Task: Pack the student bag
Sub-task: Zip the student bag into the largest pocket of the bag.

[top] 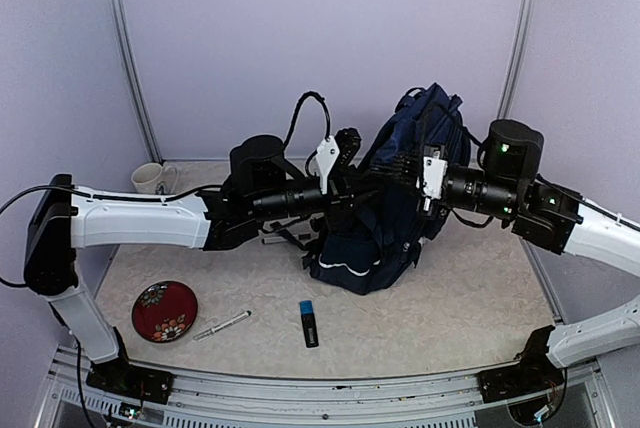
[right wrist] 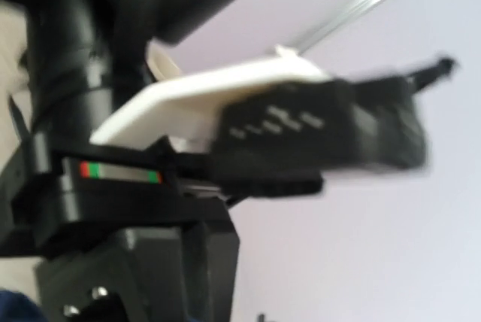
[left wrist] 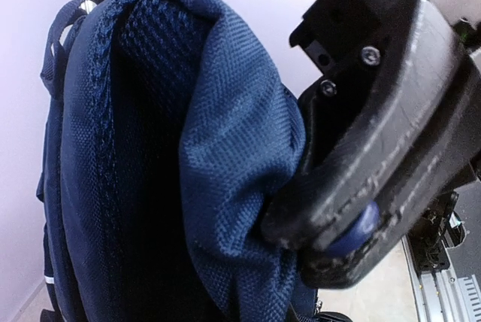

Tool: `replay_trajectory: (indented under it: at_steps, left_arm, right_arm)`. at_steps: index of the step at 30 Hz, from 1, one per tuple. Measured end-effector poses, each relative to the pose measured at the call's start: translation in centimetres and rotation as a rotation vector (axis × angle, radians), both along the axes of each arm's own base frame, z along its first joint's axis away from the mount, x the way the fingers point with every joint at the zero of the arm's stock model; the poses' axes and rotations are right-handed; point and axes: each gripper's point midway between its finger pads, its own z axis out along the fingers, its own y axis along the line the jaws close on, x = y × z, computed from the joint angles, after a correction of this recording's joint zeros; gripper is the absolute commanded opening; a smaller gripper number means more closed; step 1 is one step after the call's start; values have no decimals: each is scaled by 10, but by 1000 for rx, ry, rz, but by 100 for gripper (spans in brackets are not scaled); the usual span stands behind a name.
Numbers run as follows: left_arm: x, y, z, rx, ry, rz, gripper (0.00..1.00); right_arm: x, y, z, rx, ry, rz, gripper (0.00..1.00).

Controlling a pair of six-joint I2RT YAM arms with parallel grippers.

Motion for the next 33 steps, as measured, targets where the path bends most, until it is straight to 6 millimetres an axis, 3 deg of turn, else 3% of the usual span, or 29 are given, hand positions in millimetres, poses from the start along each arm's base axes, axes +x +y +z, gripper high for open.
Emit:
replay_trajectory:
  at_steps: [4,10,17,22,30,33]
  left_arm:
    - [-4,3,0,-11,-1,-6,0]
    - [-1,21,4,-17,20,6,0]
    - [-8,21,2,-10,29,-17,0]
    - [-11,26,1,-14,25,-14,0]
    - [-2,31,3,-27,5,28,0]
    - [-2,38,-1,-19,4,33,0]
  right_arm:
    - [-3,-3,3,80,214,92,0]
    - [15,-29,53,249,342,103,0]
    - [13,-31,52,290,462,133,0]
    - [25,-39,51,340,556,100,0]
    - [52,-74,53,403,685,54,0]
    - [78,-104,64,478,668,-21,0]
